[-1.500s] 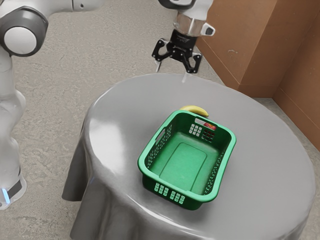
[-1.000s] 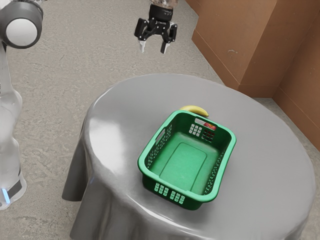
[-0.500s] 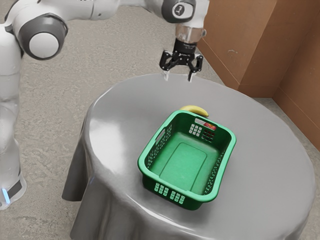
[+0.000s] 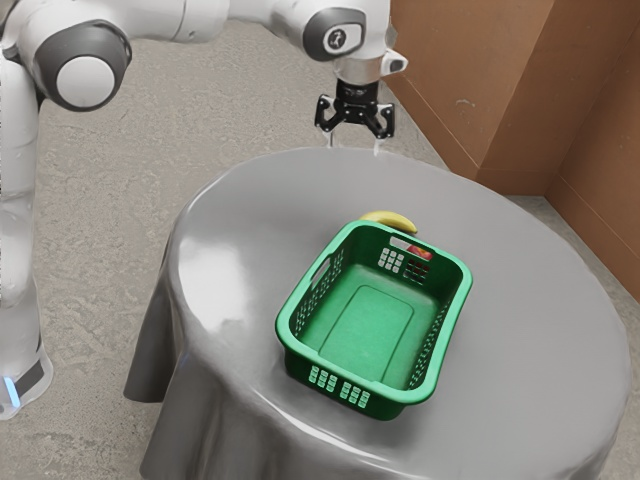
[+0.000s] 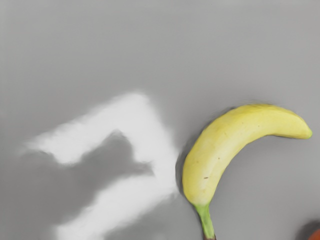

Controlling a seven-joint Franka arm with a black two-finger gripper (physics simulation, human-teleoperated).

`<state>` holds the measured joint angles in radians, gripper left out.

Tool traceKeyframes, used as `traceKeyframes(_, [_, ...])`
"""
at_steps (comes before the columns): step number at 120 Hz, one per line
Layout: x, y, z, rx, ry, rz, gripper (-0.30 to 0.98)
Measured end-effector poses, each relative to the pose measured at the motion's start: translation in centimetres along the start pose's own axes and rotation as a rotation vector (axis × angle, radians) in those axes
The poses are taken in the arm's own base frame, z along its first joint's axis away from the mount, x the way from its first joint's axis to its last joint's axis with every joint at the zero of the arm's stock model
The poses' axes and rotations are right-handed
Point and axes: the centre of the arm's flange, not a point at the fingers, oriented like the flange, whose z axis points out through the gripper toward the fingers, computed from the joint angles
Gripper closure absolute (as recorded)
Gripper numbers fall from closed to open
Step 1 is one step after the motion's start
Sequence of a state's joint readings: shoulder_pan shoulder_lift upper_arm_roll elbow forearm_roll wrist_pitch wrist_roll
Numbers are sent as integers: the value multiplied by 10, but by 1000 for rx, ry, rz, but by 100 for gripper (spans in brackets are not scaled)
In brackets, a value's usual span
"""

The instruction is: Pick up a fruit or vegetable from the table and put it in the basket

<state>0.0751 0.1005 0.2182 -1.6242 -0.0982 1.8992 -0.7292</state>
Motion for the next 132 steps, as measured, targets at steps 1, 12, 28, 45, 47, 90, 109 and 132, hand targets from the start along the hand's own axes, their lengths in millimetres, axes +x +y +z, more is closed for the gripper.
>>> traceKeyframes(1, [0, 0, 1, 0, 0, 8, 0])
traceKeyframes(12, [-10, 18, 14, 22, 15, 144, 0])
traceKeyframes(28, [-17, 35, 43, 61, 16, 299, 0])
traceKeyframes(45, [-12, 37, 70, 86, 0, 397, 0])
traceKeyframes(47, [-12, 38, 71, 87, -1, 407, 0])
traceKeyframes(90, [-12, 49, 105, 108, -26, 587, 0])
traceKeyframes(109, [-5, 54, 111, 103, -15, 638, 0])
traceKeyframes(132, [5, 63, 121, 92, 4, 691, 0])
